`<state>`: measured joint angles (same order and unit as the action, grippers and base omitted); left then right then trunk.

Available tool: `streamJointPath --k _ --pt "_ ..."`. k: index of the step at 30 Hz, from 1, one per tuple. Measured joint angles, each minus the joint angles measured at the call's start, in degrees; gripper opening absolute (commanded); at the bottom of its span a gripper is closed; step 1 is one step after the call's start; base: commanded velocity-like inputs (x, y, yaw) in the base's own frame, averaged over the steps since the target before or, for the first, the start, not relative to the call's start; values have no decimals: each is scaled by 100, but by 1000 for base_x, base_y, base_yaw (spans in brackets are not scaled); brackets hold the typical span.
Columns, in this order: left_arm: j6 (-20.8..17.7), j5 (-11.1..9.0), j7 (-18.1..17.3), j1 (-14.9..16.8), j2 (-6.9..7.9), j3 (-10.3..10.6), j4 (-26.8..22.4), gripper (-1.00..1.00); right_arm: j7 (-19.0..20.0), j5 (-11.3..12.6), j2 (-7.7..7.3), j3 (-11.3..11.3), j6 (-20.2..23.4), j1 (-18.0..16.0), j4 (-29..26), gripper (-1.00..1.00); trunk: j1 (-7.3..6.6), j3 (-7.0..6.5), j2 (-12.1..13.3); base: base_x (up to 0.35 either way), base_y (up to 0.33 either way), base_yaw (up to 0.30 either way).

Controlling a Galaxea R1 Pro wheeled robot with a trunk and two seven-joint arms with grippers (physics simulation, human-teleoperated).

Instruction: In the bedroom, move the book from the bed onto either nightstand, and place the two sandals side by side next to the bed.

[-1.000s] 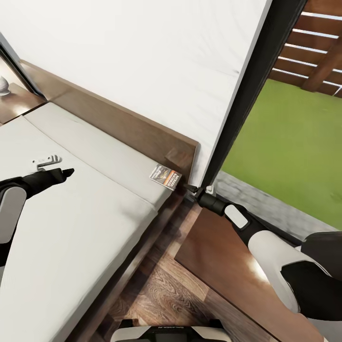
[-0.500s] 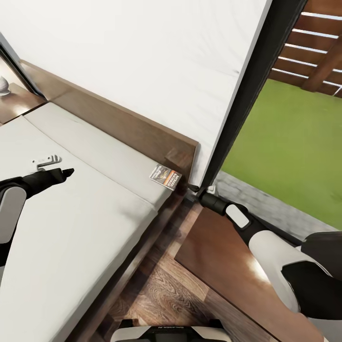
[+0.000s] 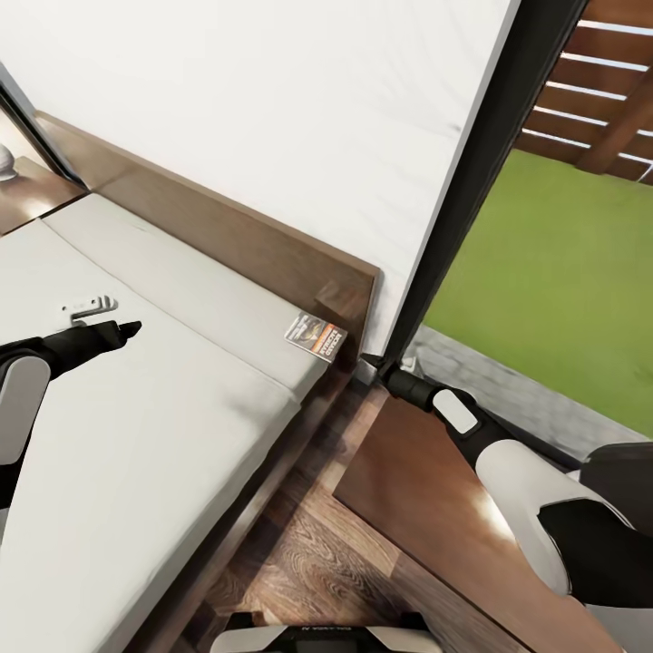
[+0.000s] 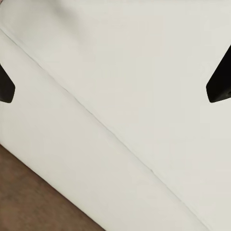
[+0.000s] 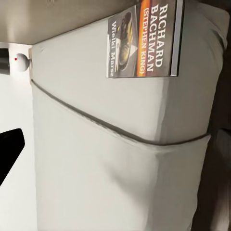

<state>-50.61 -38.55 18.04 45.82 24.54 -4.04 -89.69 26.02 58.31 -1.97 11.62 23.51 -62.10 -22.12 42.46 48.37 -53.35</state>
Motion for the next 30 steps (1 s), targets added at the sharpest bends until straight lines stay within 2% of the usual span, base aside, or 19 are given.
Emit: streamJointPath --k 7,13,18,19,21,24,30 --pt "0 -2 0 71 -3 0 0 100 -16 -18 3 1 -76 0 -8 100 154 126 -281 0 0 0" --pt "-19 -3 0 255 1 5 0 100 -6 -12 -6 1 -89 0 -11 100 286 234 -522 0 0 0" --pt "-219 2 0 554 4 7 0 100 34 -1 -8 1 -91 0 -11 100 396 323 -723 0 0 0" --pt "-405 3 3 775 5 8 -1 100 54 5 -14 -1 -91 0 -11 100 417 341 -763 0 0 0" --pt "-484 4 6 911 5 8 -1 100 68 8 -16 -3 -91 0 -11 100 461 377 -843 0 0 0" --pt "-548 3 7 1030 -3 8 -1 100 86 11 -18 -7 -92 0 -25 100 527 431 -963 0 0 0" --pt "-560 2 7 1050 -1 8 -2 100 101 9 -17 -9 -92 -1 -44 100 659 539 -1204 0 0 103"
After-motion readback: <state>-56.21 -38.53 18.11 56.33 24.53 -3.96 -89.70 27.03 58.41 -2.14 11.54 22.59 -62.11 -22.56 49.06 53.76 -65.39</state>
